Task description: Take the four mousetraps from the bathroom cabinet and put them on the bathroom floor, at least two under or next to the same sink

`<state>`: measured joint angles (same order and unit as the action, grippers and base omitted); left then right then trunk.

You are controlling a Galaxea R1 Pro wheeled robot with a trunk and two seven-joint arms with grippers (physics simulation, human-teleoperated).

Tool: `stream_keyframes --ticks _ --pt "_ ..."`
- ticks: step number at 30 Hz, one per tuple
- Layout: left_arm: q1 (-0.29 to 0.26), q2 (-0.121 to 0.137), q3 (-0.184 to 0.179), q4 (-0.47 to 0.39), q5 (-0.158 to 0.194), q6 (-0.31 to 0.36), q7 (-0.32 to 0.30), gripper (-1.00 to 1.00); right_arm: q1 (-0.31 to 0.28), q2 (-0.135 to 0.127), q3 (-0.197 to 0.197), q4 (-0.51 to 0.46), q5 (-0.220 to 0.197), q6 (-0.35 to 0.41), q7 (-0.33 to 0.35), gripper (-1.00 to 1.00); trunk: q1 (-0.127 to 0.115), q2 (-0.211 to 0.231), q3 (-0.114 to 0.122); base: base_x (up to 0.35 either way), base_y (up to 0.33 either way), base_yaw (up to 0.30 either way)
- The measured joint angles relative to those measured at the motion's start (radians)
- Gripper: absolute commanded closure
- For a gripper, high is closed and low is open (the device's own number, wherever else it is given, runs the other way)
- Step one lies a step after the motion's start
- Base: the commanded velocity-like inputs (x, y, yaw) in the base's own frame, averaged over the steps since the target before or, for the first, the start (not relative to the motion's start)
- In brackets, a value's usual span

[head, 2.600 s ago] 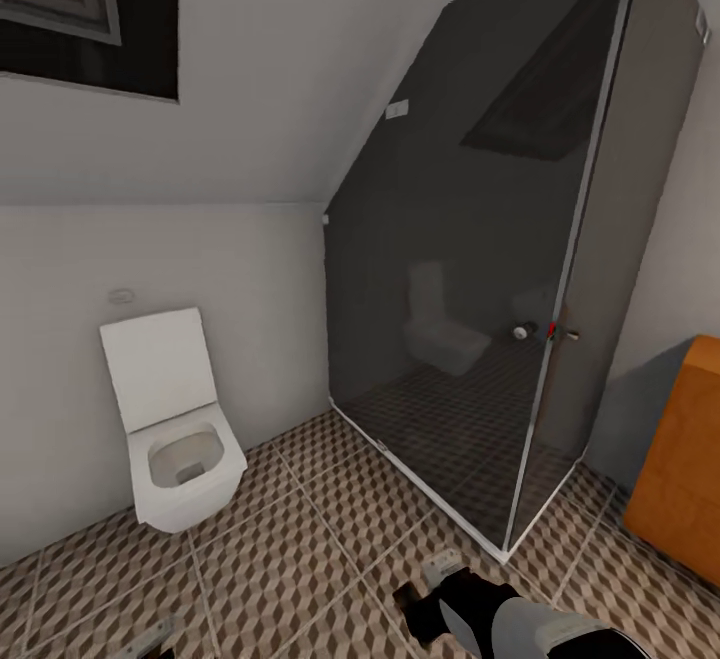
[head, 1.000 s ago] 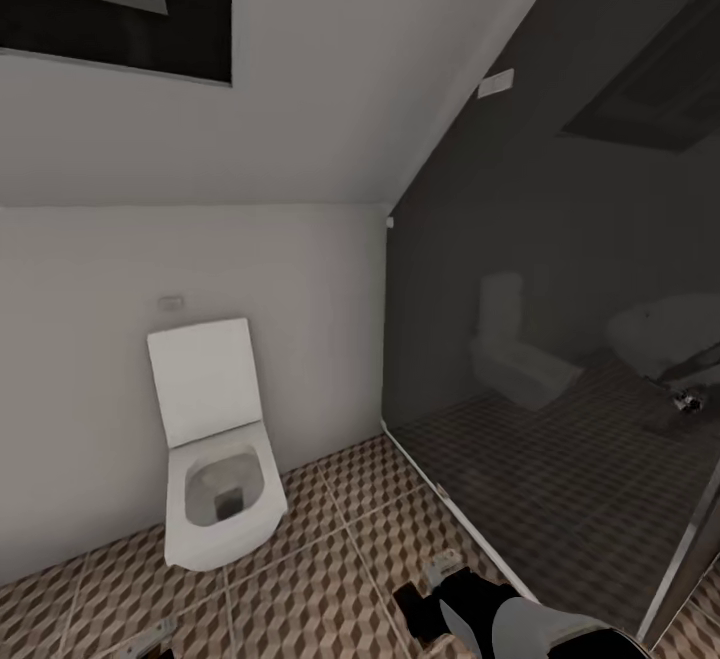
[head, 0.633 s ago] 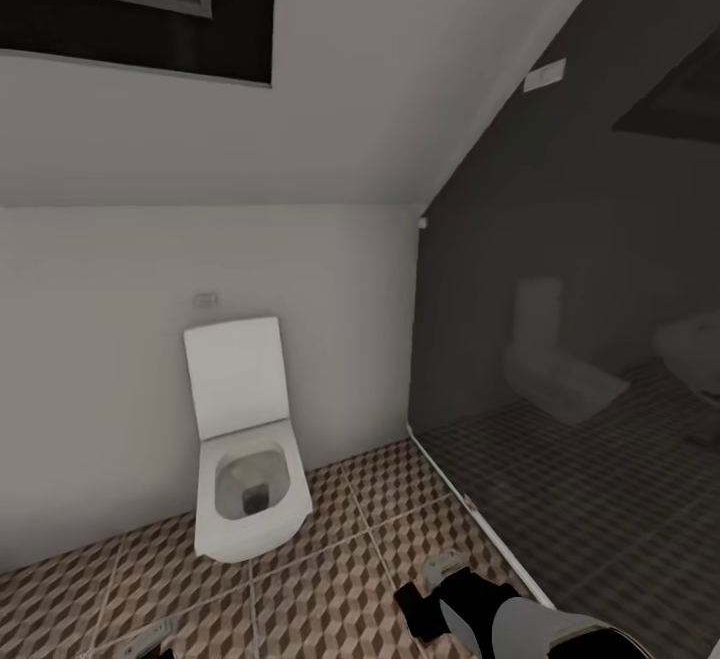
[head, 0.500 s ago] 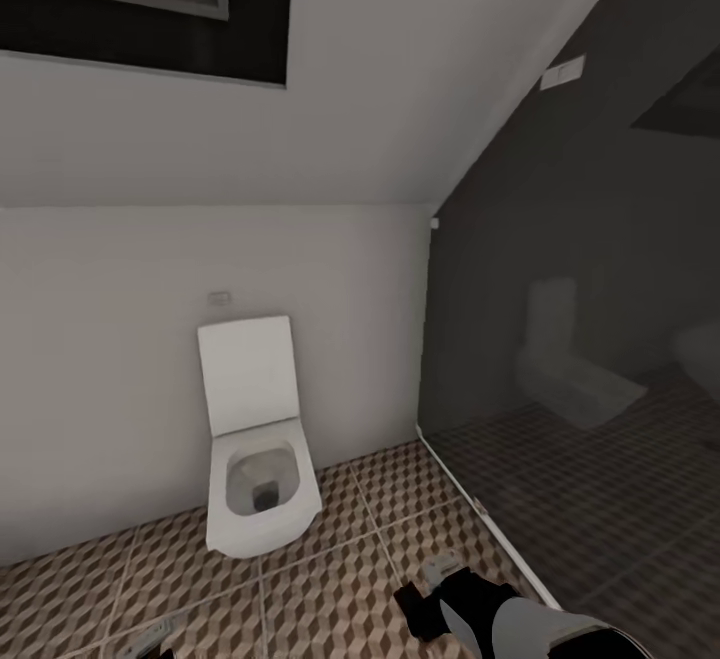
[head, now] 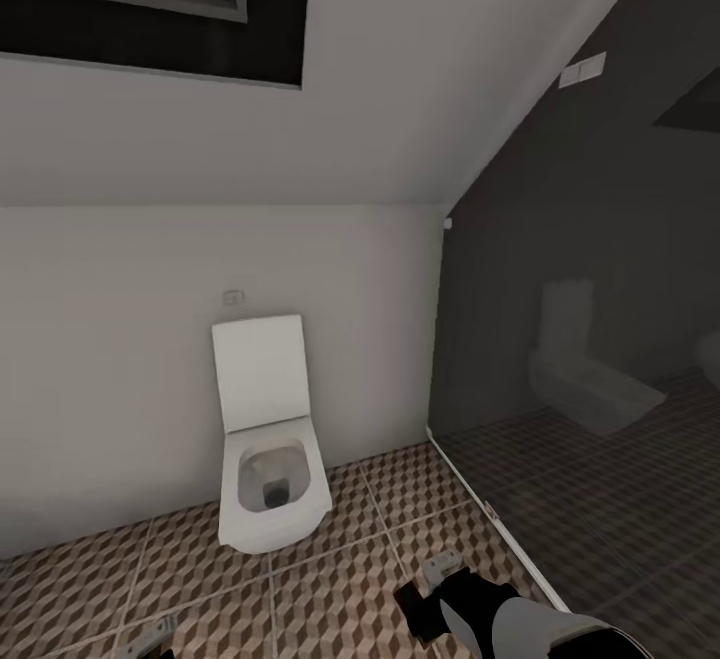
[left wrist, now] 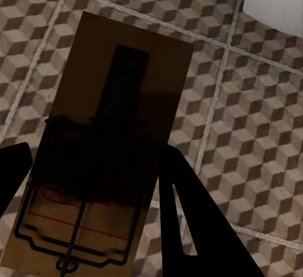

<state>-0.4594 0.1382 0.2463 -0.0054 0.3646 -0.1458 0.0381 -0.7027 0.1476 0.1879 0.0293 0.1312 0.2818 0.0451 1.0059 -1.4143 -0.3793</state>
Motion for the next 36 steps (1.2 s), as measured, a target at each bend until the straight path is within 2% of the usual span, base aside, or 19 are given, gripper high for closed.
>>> stream_keyframes --ticks 6,11,15,17,19,24,36 --pt "0.000 0.000 -0.004 -0.001 -0.006 0.003 0.000 1.00 0.000 0.000 0.000 0.000 0.000 0.000 0.001 1.00 0.000 0.000 0.000 0.000 0.000 0.000" --pt "0.000 -0.001 -0.007 -0.008 -0.029 0.004 -0.001 1.00 0.000 0.000 0.000 0.000 0.000 0.000 0.002 1.00 0.000 0.000 0.000 0.000 0.000 0.000" --pt "0.000 -0.004 -0.008 -0.015 -0.080 0.007 -0.001 1.00 0.000 0.000 -0.002 -0.002 0.000 0.000 0.001 1.00 0.000 0.000 0.000 0.000 0.000 0.000" --pt "0.000 -0.005 -0.008 -0.039 -0.118 0.010 -0.001 1.00 0.000 -0.001 -0.003 -0.005 -0.001 0.000 0.001 1.00 0.000 0.000 0.000 0.000 0.000 0.000" --pt "0.000 -0.005 -0.009 -0.063 -0.131 0.011 -0.001 1.00 0.000 -0.002 -0.003 -0.007 -0.001 0.000 0.001 1.00 0.000 0.000 0.000 0.000 0.000 0.000" --pt "0.000 -0.006 -0.012 -0.091 -0.141 0.009 -0.001 1.00 0.000 -0.002 -0.004 -0.010 -0.001 -0.001 0.000 1.00 0.000 0.000 0.000 0.000 0.000 0.000" --pt "0.000 -0.009 -0.008 -0.098 -0.143 0.018 -0.002 1.00 0.000 0.000 -0.006 -0.012 -0.002 0.004 -0.012 1.00 0.000 0.000 0.000 0.000 0.000 0.000"
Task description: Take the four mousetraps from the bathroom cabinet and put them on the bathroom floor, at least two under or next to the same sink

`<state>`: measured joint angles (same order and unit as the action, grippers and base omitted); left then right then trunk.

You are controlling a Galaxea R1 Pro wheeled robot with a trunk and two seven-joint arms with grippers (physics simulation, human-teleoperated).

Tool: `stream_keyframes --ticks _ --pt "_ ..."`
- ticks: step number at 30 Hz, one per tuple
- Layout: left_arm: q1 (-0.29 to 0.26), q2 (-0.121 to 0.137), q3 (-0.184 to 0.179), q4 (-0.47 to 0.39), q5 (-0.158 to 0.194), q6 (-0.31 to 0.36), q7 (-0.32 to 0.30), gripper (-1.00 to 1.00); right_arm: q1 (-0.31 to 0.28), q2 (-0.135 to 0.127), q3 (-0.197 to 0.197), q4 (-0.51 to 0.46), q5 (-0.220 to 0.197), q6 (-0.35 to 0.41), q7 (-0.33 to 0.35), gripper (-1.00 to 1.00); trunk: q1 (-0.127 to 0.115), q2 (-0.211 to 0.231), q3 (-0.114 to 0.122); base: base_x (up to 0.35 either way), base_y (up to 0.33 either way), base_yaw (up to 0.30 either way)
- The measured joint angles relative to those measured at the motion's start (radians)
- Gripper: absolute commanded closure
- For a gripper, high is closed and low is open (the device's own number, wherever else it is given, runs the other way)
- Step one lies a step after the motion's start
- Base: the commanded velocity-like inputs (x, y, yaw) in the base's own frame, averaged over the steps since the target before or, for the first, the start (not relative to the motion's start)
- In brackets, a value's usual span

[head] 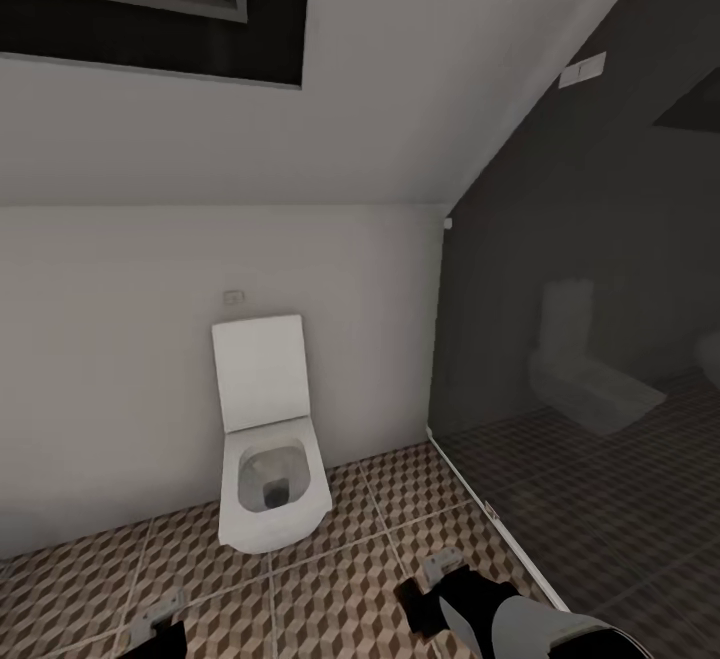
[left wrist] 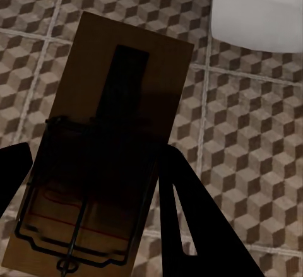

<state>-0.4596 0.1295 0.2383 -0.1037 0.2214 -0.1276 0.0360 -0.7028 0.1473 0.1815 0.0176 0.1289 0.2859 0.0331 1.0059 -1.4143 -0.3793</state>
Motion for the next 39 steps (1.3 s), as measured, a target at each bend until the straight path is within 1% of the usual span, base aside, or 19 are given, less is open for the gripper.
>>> stream_keyframes --ticks 3,6,7,10,12,14,15,16,18,20,22,24,27,29,31,39 --pt "0.000 -0.003 0.000 -0.002 -0.001 -0.002 0.004 1.00 0.000 0.002 -0.001 -0.003 -0.001 0.005 -0.027 1.00 0.000 0.000 0.000 0.000 0.000 0.000" --pt "0.000 -0.013 -0.001 -0.011 -0.002 -0.006 0.010 1.00 0.000 0.005 0.001 -0.006 -0.002 0.007 -0.074 1.00 0.000 0.000 0.000 0.000 0.000 0.000" --pt "-0.001 -0.016 0.000 -0.025 -0.002 -0.007 0.011 1.00 0.000 0.006 0.000 -0.010 -0.003 0.007 -0.102 1.00 0.000 0.000 0.000 0.000 0.000 0.000" --pt "0.000 -0.019 0.001 -0.075 -0.001 -0.009 0.007 1.00 -0.001 0.007 -0.005 -0.045 -0.007 0.004 -0.156 1.00 0.000 0.000 0.000 0.000 0.000 0.000" --pt "0.000 -0.020 0.001 -0.111 0.002 0.000 0.006 1.00 -0.001 0.008 -0.011 -0.096 -0.018 0.008 -0.186 1.00 0.000 0.000 0.000 0.000 0.000 0.000" --pt "0.000 -0.015 0.002 -0.138 0.003 0.033 0.005 1.00 -0.001 0.008 -0.017 -0.148 -0.035 0.023 -0.204 1.00 0.000 0.000 0.000 0.000 0.000 0.000" --pt "-0.001 -0.009 0.003 -0.157 0.003 0.073 0.004 1.00 -0.001 0.008 -0.020 -0.176 -0.046 0.040 -0.212 1.00 0.000 0.000 0.000 0.000 0.000 0.000" --pt "-0.001 -0.002 0.001 -0.184 0.002 0.122 0.002 1.00 -0.001 0.007 -0.023 -0.200 -0.055 0.062 -0.217 1.00 0.000 0.000 0.000 0.000 0.000 0.000" --pt "-0.002 0.004 -0.001 -0.220 0.002 0.169 0.001 1.00 -0.001 0.007 -0.025 -0.221 -0.063 0.082 -0.221 1.00 0.000 0.000 0.000 0.000 0.000 0.000" --pt "-0.002 0.015 -0.001 -0.291 0.000 0.248 0.001 1.00 -0.001 0.007 -0.026 -0.259 -0.070 0.105 -0.224 1.00 0.000 0.000 0.000 0.000 0.000 0.000" --pt "-0.002 0.026 0.000 -0.324 0.000 0.282 0.002 1.00 -0.001 0.007 -0.026 -0.277 -0.073 0.114 -0.226 1.00 0.000 0.000 0.000 0.000 0.000 0.000" --pt "-0.002 0.034 0.000 -0.337 0.000 0.294 0.002 1.00 -0.001 0.007 -0.027 -0.284 -0.074 0.116 -0.227 1.00 0.000 0.000 0.000 0.000 0.000 0.000" --pt "-0.002 0.054 -0.001 -0.351 -0.001 0.308 0.000 1.00 -0.001 0.008 -0.027 -0.292 -0.075 0.116 -0.228 1.00 0.000 0.000 0.000 0.000 0.000 0.000" --pt "-0.002 0.061 -0.003 -0.355 -0.002 0.312 -0.001 1.00 -0.001 0.008 -0.027 -0.294 -0.076 0.115 -0.228 1.00 0.000 0.000 0.000 0.000 0.000 0.000" --pt "-0.002 0.063 -0.006 -0.357 -0.003 0.314 -0.001 1.00 -0.001 0.008 -0.027 -0.294 -0.076 0.114 -0.228 1.00 0.000 0.000 0.000 0.000 0.000 0.000" --pt "-0.002 0.057 -0.006 -0.361 -0.005 0.320 0.002 1.00 -0.001 0.009 -0.029 -0.296 -0.077 0.113 -0.228 1.00 0.000 0.000 0.000 0.000 0.000 0.000"
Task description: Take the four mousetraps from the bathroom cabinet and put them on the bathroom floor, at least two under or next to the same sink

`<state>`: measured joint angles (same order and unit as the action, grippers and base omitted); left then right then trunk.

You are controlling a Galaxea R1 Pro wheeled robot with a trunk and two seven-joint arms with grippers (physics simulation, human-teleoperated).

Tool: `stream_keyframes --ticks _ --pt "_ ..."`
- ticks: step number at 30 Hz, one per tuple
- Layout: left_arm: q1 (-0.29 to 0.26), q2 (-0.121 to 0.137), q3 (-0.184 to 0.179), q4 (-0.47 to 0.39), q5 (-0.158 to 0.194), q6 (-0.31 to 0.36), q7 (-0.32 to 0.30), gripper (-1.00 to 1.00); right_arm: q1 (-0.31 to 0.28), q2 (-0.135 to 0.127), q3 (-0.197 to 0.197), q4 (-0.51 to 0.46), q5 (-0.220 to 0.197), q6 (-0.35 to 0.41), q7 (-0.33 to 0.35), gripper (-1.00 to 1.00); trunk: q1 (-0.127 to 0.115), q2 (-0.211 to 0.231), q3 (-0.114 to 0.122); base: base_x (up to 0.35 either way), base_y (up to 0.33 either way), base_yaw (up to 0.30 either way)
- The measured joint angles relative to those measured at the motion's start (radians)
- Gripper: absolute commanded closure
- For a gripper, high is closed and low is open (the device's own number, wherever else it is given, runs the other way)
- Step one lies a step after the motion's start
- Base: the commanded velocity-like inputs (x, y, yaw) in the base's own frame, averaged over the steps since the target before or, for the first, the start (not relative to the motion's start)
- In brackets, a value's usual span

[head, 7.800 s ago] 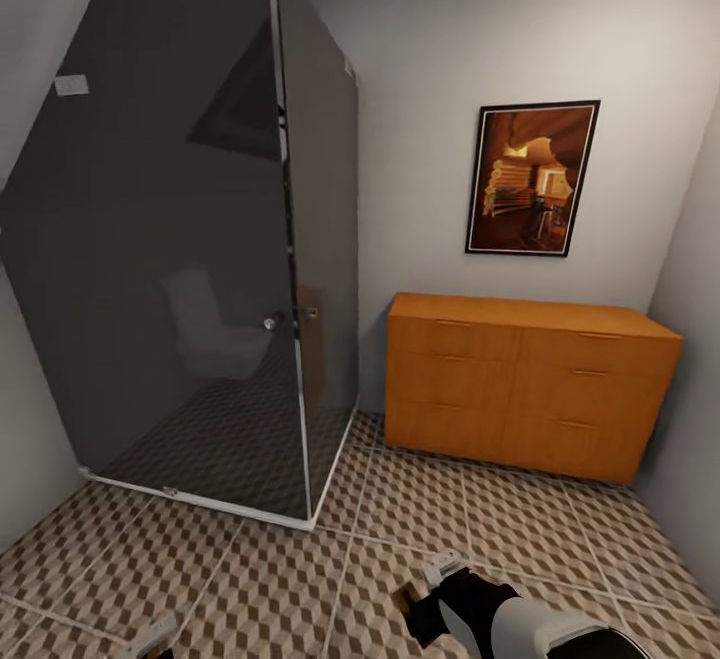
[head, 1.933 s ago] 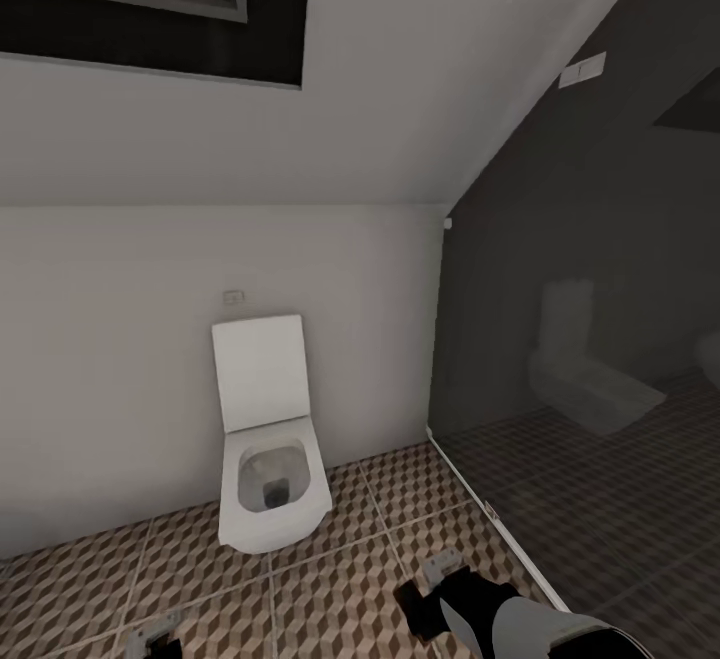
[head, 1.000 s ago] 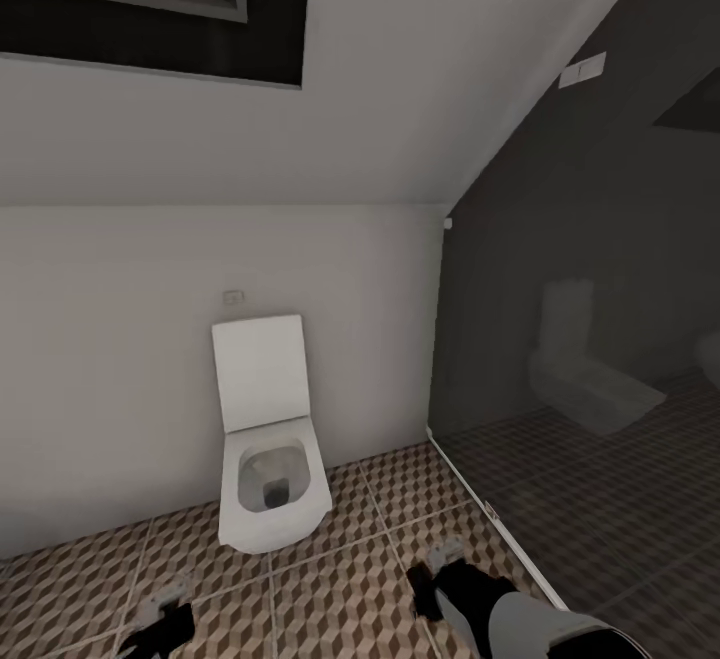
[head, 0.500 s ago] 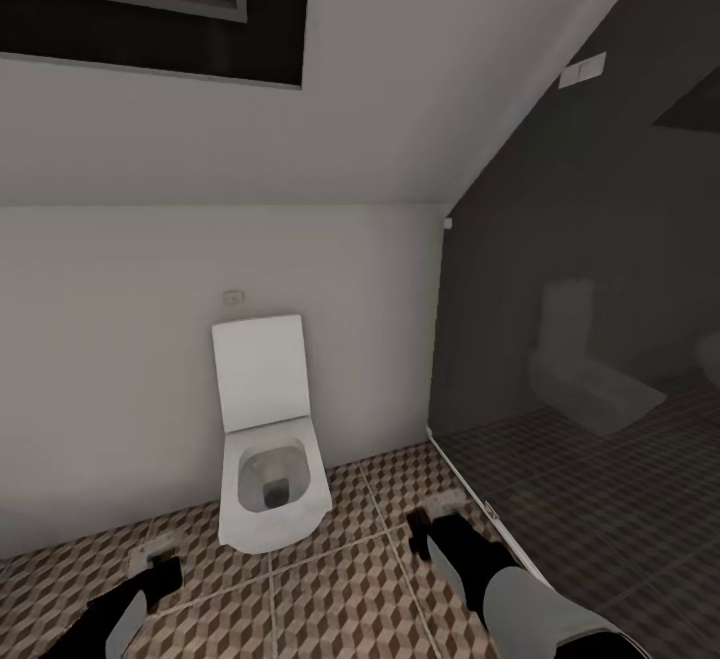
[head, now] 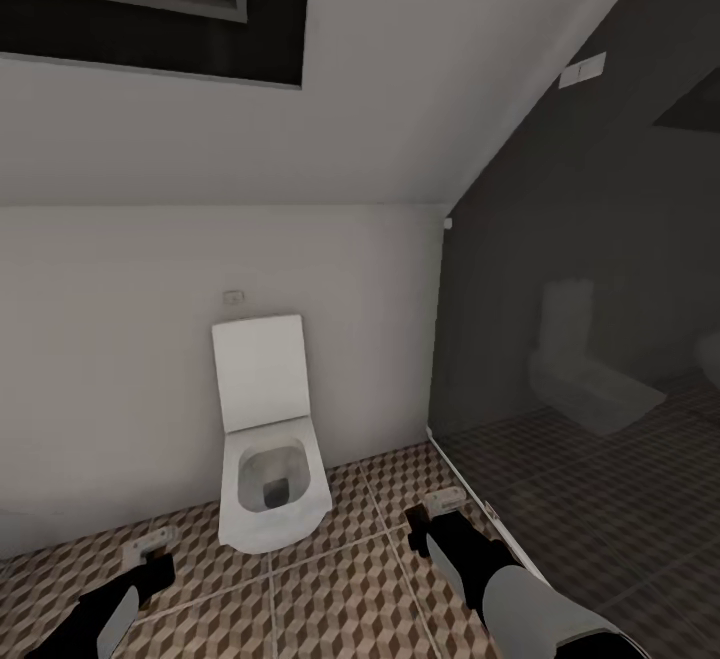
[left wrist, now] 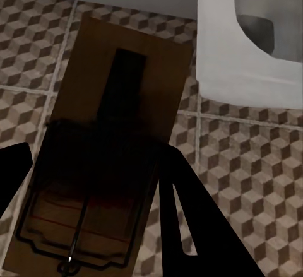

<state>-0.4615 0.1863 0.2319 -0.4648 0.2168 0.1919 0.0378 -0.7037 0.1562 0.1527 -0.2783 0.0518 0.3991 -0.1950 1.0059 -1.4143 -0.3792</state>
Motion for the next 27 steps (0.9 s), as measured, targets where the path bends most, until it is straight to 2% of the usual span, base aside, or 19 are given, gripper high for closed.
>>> stream_keyframes --ticks 11,22,27 --pt "0.000 -0.013 0.004 -0.003 0.004 0.006 -0.003 1.00 0.000 -0.001 0.000 0.000 -0.002 0.003 0.000 1.00 0.000 0.000 0.000 0.000 0.000 0.000" --pt "0.000 -0.014 0.004 -0.004 0.004 0.003 -0.003 1.00 0.000 0.003 0.001 0.001 -0.003 0.003 0.001 1.00 0.000 0.000 0.000 0.000 0.000 0.000" --pt "0.000 -0.015 0.004 -0.003 0.005 0.001 -0.003 1.00 0.000 0.002 0.001 0.001 -0.003 0.005 0.002 1.00 0.019 -0.035 -0.016 0.000 0.000 0.000"
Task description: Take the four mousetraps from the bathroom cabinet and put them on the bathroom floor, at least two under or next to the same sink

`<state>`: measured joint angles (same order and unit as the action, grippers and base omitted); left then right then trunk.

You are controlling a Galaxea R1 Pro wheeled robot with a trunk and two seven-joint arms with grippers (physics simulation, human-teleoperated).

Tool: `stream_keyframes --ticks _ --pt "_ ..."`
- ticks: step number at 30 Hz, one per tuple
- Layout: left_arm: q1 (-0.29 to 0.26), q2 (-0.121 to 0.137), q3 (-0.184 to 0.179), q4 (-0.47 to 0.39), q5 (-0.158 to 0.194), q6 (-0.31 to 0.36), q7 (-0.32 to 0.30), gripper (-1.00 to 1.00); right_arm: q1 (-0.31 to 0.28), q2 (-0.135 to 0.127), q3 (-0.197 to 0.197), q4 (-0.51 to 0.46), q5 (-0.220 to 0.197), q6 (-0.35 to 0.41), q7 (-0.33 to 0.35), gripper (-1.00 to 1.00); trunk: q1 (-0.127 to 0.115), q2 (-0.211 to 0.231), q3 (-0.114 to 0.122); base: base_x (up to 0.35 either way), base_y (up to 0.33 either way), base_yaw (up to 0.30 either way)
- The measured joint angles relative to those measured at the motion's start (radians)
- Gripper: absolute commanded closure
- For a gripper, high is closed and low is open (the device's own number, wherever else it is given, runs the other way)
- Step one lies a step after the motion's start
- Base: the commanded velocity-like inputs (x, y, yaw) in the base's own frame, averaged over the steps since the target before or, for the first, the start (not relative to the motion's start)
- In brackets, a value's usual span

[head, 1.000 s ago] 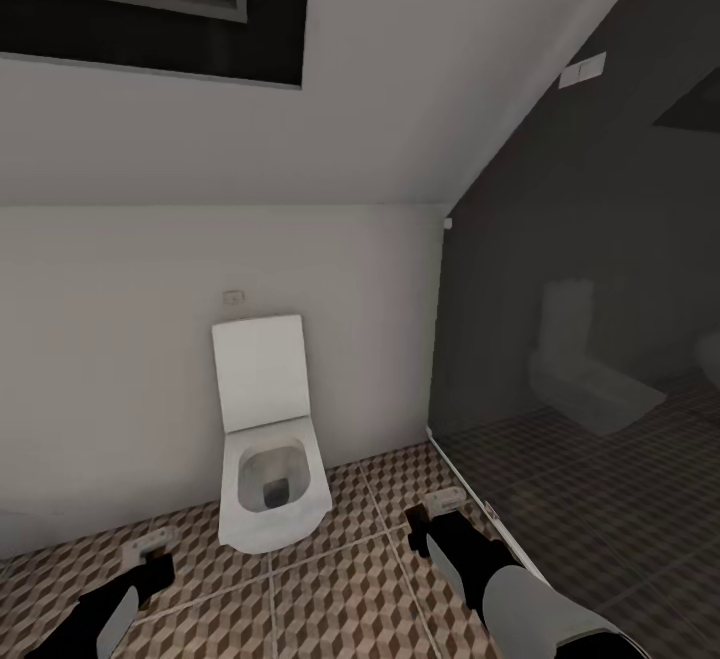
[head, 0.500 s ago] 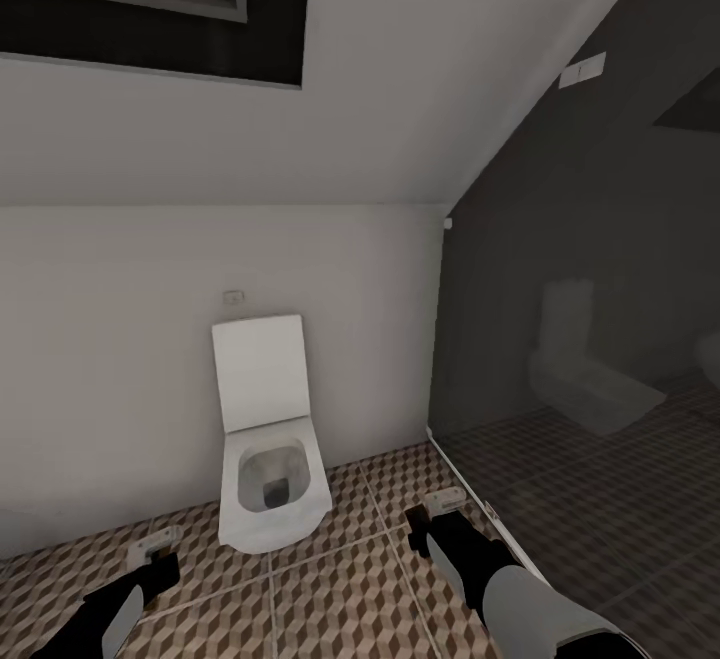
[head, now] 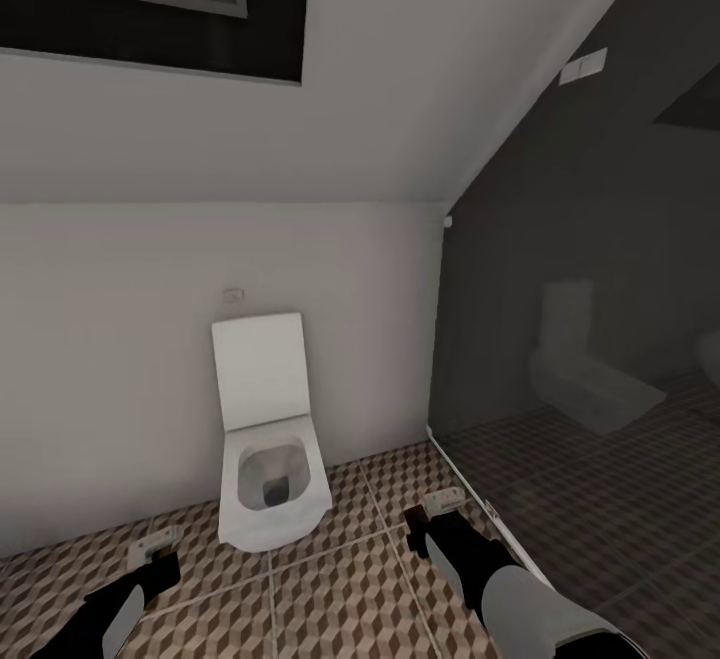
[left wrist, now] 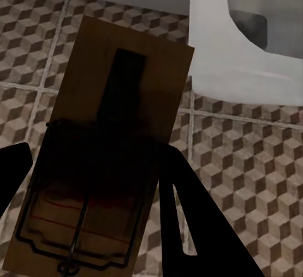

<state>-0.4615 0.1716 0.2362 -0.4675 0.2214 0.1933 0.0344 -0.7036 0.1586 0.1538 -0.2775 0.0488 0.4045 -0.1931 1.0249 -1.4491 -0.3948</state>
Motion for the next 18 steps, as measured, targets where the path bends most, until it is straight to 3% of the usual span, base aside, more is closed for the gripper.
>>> stream_keyframes --ticks 18 --pt "0.000 0.001 -0.003 0.000 -0.001 -0.007 -0.005 1.00 0.000 -0.001 0.000 0.000 0.001 0.006 0.004 1.00 0.069 -0.126 -0.056 0.000 0.000 0.000"
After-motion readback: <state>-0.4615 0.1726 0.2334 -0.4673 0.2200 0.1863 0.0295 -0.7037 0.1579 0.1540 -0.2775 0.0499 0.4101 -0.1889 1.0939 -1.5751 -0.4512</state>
